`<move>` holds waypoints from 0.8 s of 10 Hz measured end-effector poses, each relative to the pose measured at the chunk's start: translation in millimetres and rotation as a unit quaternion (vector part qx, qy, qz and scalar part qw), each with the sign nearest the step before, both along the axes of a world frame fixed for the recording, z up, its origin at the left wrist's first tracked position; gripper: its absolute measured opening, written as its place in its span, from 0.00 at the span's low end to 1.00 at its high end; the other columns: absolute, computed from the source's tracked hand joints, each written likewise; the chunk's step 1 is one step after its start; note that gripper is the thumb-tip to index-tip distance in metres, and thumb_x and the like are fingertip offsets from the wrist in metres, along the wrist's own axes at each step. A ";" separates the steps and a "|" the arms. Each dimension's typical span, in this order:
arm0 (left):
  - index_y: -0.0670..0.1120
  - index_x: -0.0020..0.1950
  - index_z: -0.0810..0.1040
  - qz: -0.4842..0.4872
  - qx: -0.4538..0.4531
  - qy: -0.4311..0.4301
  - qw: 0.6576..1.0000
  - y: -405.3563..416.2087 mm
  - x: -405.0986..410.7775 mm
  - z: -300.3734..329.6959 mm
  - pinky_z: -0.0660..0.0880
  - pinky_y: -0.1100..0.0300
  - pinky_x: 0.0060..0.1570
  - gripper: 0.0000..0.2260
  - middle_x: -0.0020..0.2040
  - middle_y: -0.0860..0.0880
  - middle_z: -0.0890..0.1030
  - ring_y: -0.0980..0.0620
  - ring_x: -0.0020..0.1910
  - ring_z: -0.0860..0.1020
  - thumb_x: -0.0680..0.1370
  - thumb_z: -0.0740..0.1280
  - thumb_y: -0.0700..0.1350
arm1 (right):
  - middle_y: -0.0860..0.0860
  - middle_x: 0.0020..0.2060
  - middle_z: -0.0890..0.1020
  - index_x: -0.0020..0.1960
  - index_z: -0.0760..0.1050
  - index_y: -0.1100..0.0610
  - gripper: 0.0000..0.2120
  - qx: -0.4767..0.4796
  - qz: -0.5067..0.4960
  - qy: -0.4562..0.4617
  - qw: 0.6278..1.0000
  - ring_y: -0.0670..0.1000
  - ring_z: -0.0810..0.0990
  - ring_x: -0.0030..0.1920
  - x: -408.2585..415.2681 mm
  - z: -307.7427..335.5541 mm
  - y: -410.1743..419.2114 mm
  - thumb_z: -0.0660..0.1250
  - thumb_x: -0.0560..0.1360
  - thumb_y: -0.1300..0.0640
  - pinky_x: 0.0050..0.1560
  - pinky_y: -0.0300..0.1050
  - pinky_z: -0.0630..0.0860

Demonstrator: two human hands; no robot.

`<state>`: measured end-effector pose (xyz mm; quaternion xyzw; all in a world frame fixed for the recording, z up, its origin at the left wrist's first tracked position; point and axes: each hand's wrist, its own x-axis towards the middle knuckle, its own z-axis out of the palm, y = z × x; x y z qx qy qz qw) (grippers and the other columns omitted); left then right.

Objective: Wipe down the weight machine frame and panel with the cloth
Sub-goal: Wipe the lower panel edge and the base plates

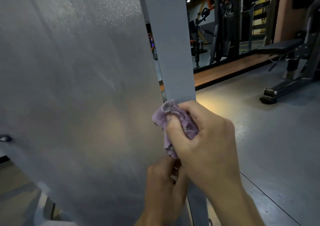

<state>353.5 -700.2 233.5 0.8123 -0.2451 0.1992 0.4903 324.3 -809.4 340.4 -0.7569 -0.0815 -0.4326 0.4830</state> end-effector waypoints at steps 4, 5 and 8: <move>0.71 0.35 0.78 -0.016 -0.079 0.018 0.997 -17.2 -13.1 11.8 0.67 0.78 0.30 0.08 0.26 0.69 0.75 0.69 0.27 0.74 0.61 0.64 0.57 | 0.43 0.30 0.79 0.47 0.80 0.49 0.07 0.015 0.046 0.011 0.999 0.46 0.80 0.33 -3.4 1.4 6.6 0.66 0.80 0.49 0.32 0.40 0.75; 0.61 0.30 0.77 0.001 -0.060 -0.005 0.998 -15.4 -13.1 18.0 0.61 0.74 0.27 0.05 0.23 0.64 0.71 0.68 0.24 0.66 0.66 0.66 0.53 | 0.42 0.28 0.78 0.45 0.80 0.48 0.06 0.033 0.037 0.025 0.998 0.44 0.79 0.33 -0.8 1.1 -5.0 0.67 0.80 0.51 0.31 0.33 0.69; 0.58 0.48 0.83 -0.031 -0.053 0.013 0.998 -18.6 -11.1 17.1 0.78 0.65 0.39 0.08 0.39 0.54 0.86 0.56 0.39 0.85 0.77 0.63 0.49 | 0.46 0.31 0.79 0.45 0.81 0.53 0.07 0.237 0.092 -0.003 0.967 0.44 0.74 0.30 4.9 -11.8 -61.1 0.68 0.80 0.54 0.29 0.40 0.70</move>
